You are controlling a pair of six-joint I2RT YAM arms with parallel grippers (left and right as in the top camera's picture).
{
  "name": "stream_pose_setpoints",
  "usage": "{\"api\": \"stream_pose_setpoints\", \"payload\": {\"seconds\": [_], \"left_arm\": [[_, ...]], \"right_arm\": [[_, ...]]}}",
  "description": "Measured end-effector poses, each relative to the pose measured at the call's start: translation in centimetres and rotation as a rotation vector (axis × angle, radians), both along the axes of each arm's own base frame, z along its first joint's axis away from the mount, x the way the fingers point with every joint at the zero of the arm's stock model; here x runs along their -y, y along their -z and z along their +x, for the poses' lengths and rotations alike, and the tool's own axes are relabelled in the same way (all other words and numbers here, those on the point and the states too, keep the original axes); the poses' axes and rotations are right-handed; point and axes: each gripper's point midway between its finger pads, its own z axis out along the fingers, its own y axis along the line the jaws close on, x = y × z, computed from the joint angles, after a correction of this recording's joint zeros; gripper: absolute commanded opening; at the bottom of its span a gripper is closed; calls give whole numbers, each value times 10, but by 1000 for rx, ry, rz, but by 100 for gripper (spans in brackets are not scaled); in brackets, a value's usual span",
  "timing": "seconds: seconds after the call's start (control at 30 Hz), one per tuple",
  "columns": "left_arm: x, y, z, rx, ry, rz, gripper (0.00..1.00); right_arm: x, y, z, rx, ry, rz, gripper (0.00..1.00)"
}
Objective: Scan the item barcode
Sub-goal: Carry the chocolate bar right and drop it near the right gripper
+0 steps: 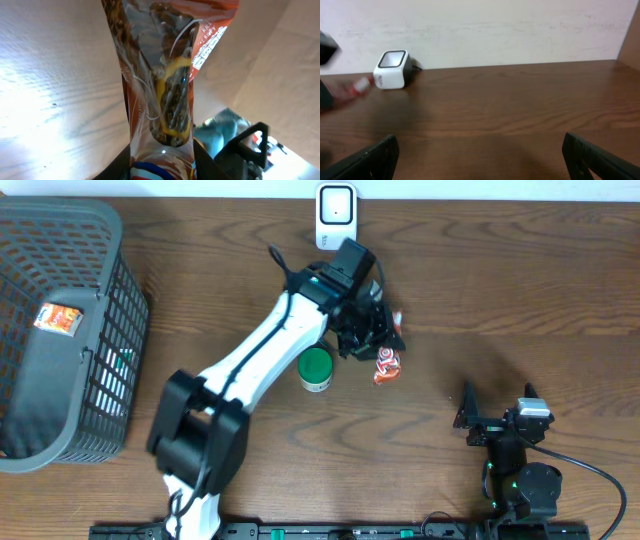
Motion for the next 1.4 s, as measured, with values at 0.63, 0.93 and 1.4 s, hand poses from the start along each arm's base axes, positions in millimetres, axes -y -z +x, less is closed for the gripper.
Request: {"api": "stream_pose_setpoints", "payload": {"seconds": [0.63, 0.93, 1.4], "left_arm": [[28, 18, -36, -208, 115, -121, 40], [30, 10, -9, -197, 31, -166, 61], [11, -17, 46, -12, -78, -222, 91]], "right_arm": [[0, 0, 0, -1, 0, 0, 99], [0, 0, 0, 0, 0, 0, 99], [0, 0, 0, -1, 0, 0, 99]]}}
